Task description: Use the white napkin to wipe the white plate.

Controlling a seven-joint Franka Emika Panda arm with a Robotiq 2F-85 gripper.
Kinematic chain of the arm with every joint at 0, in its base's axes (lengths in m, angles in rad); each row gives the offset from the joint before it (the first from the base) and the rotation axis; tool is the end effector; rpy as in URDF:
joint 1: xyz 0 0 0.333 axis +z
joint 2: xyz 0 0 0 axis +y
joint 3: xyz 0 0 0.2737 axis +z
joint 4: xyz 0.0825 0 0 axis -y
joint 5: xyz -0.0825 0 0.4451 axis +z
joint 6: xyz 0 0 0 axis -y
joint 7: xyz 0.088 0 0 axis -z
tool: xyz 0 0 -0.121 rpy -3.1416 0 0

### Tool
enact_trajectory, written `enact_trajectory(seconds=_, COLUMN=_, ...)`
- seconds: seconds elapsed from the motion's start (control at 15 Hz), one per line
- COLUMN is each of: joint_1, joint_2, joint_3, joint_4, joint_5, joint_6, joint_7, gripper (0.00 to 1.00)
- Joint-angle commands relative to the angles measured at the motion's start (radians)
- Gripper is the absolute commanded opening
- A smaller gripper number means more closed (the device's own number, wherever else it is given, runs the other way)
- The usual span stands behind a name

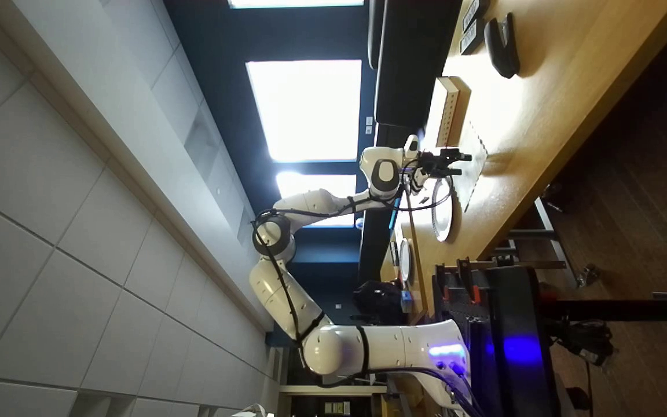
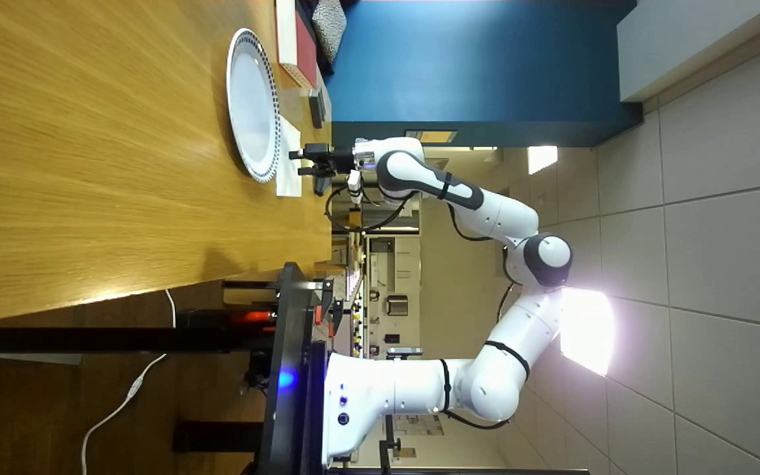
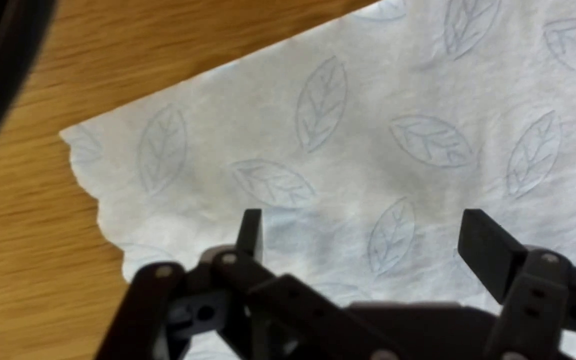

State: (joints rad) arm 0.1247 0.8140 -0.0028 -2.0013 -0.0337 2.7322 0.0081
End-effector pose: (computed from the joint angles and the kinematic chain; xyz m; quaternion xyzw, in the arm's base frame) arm 0.5499 0.0681 -0.0621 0.9964 0.0729 -0.0410 0.0098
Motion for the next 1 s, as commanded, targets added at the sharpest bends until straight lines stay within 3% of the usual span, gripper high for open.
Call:
enact_trajectory(seconds=0.0, joint_1=-0.033, joint_2=0.003, joint_3=0.013, joint_4=0.057, joint_5=0.003, joint_6=-0.067, joint_7=-0.008, gripper=1.00)
enact_trajectory(seconds=0.07, joint_1=-0.041, joint_2=0.010, joint_3=0.015, joint_4=0.067, joint_5=0.004, joint_6=-0.074, joint_7=-0.010, gripper=0.75)
enact_trajectory(seconds=0.2, joint_1=-0.052, joint_2=0.018, joint_3=0.013, joint_4=0.085, joint_5=0.005, joint_6=-0.081, joint_7=-0.011, gripper=0.66)
enact_trajectory(seconds=0.73, joint_1=-0.076, joint_2=0.019, joint_3=0.005, joint_4=0.129, joint_5=0.000, joint_6=-0.106, joint_7=-0.011, gripper=0.05)
enact_trajectory(seconds=0.8, joint_1=-0.078, joint_2=0.019, joint_3=0.006, joint_4=0.130, joint_5=0.000, joint_6=-0.107, joint_7=-0.011, gripper=0.00)
enact_trajectory(seconds=0.93, joint_1=-0.083, joint_2=0.018, joint_3=0.006, joint_4=0.133, joint_5=0.001, joint_6=-0.112, joint_7=-0.013, gripper=0.00)
